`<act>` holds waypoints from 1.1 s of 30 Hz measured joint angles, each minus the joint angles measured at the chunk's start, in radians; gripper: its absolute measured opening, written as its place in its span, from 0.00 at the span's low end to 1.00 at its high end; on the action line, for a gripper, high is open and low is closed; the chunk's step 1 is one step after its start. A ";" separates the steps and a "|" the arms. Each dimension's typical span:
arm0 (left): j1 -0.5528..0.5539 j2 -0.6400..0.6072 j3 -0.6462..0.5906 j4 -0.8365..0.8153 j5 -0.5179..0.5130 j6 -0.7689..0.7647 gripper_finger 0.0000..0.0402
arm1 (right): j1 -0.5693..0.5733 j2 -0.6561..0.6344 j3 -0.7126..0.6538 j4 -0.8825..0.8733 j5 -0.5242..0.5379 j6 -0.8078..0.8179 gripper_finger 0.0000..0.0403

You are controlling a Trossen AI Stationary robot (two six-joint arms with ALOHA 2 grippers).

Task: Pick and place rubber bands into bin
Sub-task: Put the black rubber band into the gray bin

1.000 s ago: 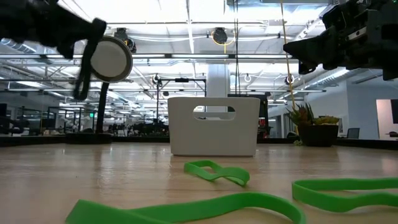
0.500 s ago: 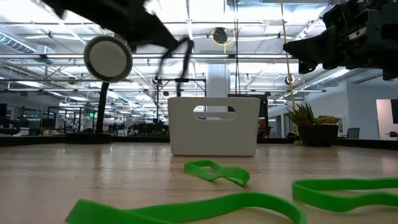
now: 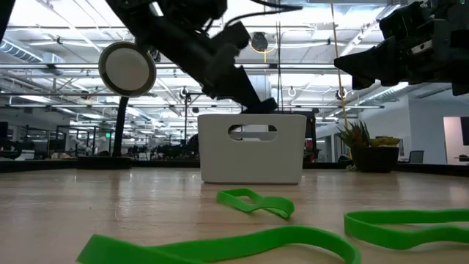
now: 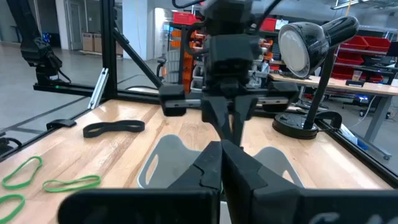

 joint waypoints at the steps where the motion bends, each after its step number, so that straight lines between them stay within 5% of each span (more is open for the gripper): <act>1: 0.003 0.013 0.009 -0.003 0.000 0.000 0.00 | 0.000 0.000 0.000 0.000 0.000 -0.001 0.00; 23: -0.046 0.058 0.240 -0.135 0.040 0.141 0.01 | 0.000 0.000 0.000 0.017 0.003 -0.023 0.00; 33: -0.034 0.058 0.154 -0.248 -0.099 0.052 0.01 | 0.000 0.000 0.000 0.009 0.000 -0.021 0.00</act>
